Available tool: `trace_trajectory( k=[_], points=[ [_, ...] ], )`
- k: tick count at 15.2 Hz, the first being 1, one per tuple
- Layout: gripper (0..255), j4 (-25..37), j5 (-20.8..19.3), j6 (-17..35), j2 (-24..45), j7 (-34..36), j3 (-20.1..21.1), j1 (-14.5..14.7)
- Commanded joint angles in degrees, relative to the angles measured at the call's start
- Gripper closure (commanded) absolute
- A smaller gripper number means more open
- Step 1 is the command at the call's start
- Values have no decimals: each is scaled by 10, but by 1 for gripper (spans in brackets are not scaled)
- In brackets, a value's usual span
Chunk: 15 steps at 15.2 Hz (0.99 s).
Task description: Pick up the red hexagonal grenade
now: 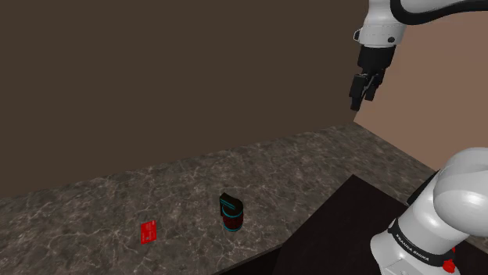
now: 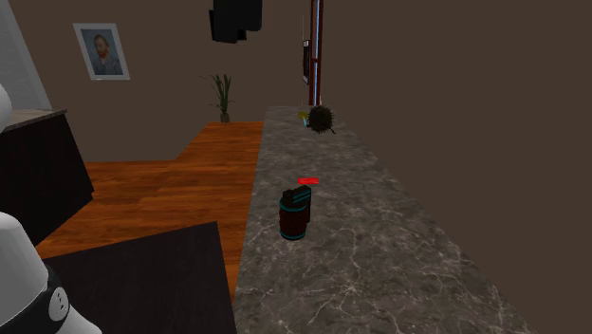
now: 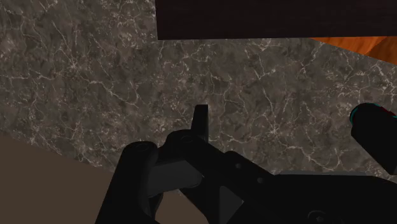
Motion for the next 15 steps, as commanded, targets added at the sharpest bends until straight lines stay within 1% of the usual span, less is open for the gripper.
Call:
trace_trajectory(
  k=[1,8,15],
  points=[
    [0,0,0,0,0,0,0,0],
    [0,-64,48,112,52,64,45,29],
    [0,-92,91,235,146,122,92,59]
  ],
)
